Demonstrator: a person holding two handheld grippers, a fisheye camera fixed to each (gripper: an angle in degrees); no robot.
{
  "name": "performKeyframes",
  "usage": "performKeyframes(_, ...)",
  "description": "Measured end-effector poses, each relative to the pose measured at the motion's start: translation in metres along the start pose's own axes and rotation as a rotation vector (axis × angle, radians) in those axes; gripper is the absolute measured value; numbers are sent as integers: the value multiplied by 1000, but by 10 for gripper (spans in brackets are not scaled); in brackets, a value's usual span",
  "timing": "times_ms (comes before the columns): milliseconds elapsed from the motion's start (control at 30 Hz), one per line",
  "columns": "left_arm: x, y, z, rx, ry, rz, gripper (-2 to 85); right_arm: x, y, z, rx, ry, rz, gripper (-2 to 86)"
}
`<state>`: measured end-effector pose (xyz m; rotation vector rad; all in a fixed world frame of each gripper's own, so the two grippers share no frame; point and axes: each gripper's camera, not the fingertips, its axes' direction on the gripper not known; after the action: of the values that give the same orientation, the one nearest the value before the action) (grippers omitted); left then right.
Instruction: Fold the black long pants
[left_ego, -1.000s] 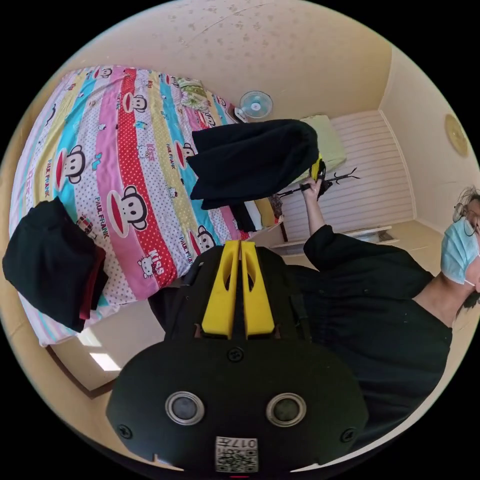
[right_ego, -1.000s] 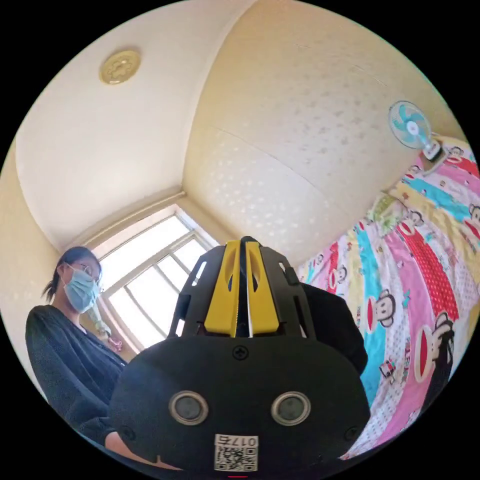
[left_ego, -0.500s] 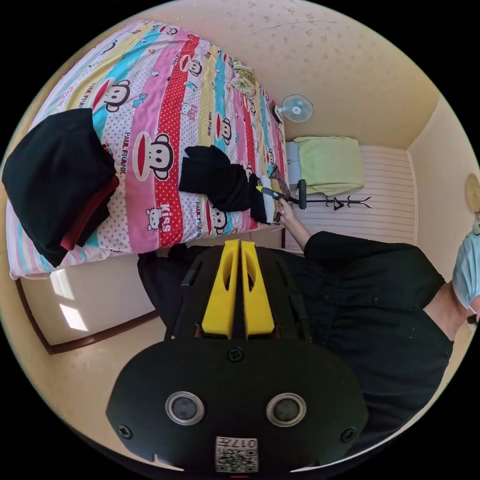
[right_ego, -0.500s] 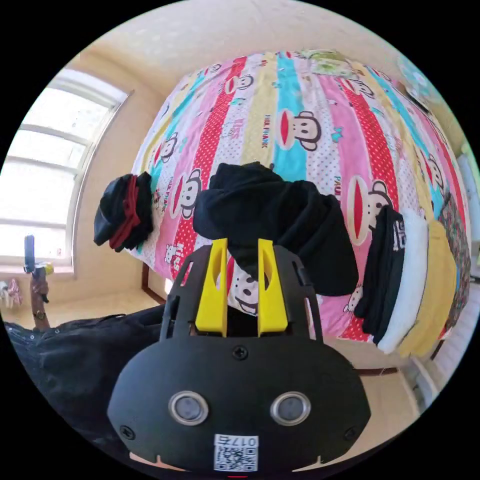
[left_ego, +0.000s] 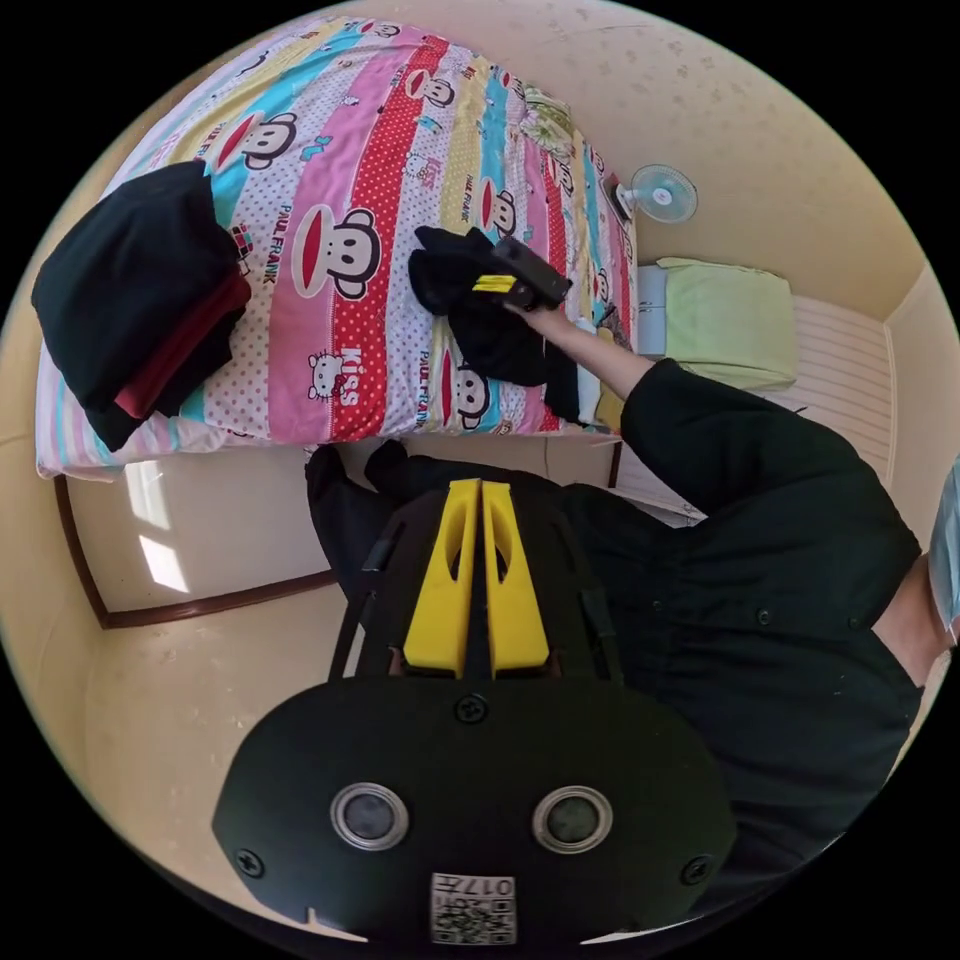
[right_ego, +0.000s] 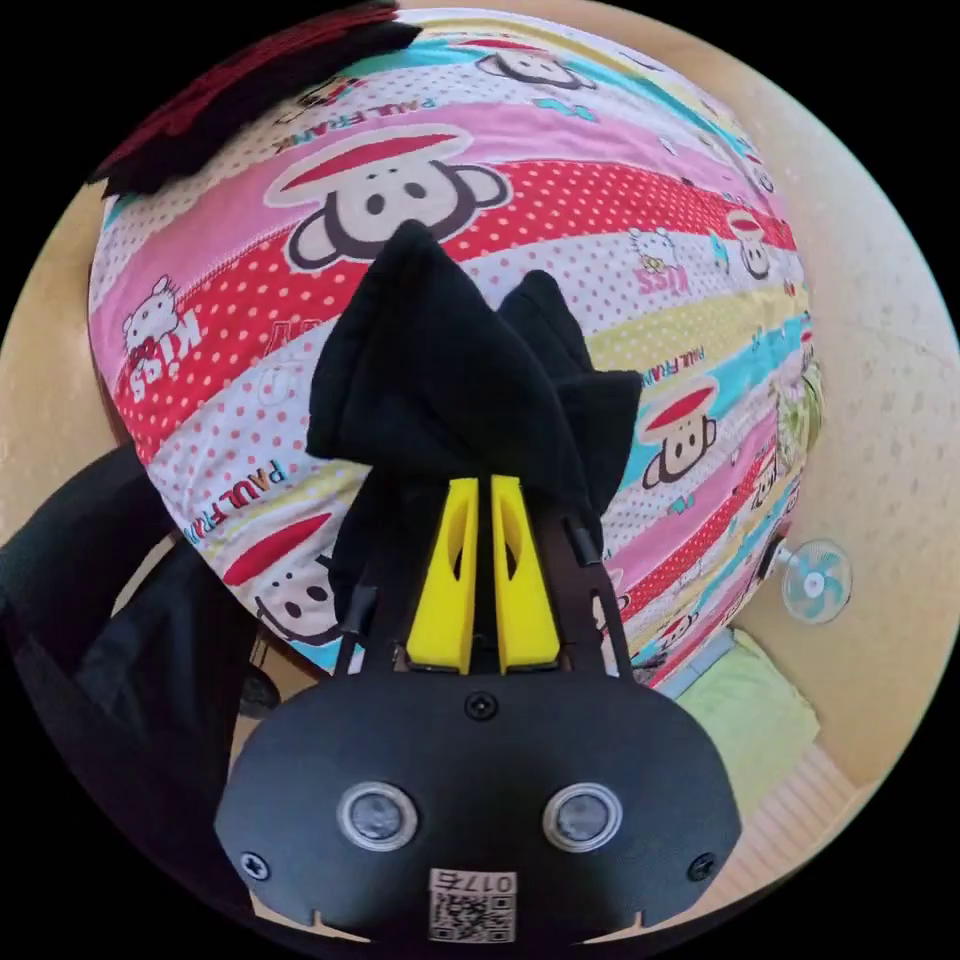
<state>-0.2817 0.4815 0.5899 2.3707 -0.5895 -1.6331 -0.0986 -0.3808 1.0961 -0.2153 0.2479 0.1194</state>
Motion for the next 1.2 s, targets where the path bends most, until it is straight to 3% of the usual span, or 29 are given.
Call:
performKeyframes(100,4,9,-1,62,68,-22,-10,91,43,14,-94,237,313,46)
performKeyframes(200,11,19,8,136,153,-31,-10,163,107,40,-194,-75,643,64)
performKeyframes(300,20,25,26,139,173,-59,-10,163,146,23,-16,-354,785,105)
performKeyframes(367,26,26,37,125,163,-80,-10,131,139,10,47,-429,727,125)
performKeyframes(567,51,23,65,58,152,-90,-10,-56,30,-24,107,-448,209,190)
performKeyframes(667,64,24,73,51,129,-95,-10,-151,-21,-28,57,-222,-4,215)
performKeyframes(733,74,27,79,37,112,-106,-10,-204,-42,-13,-29,107,-102,185)
performKeyframes(800,80,32,81,35,92,-110,-10,-221,-40,3,-73,294,-159,148)
performKeyframes(833,83,37,81,40,81,-111,-10,-221,-29,2,-47,288,-177,142)
performKeyframes(933,85,53,81,79,85,-112,-10,-187,15,-18,33,207,-41,120)
performKeyframes(1067,75,69,85,137,182,-148,-9,-131,80,-16,-10,41,142,77)
performKeyframes(1167,81,72,87,182,281,-101,-7,-67,141,-21,36,-396,358,64)
performKeyframes(1200,86,71,87,189,307,-70,-3,-38,172,-21,94,-697,453,58)
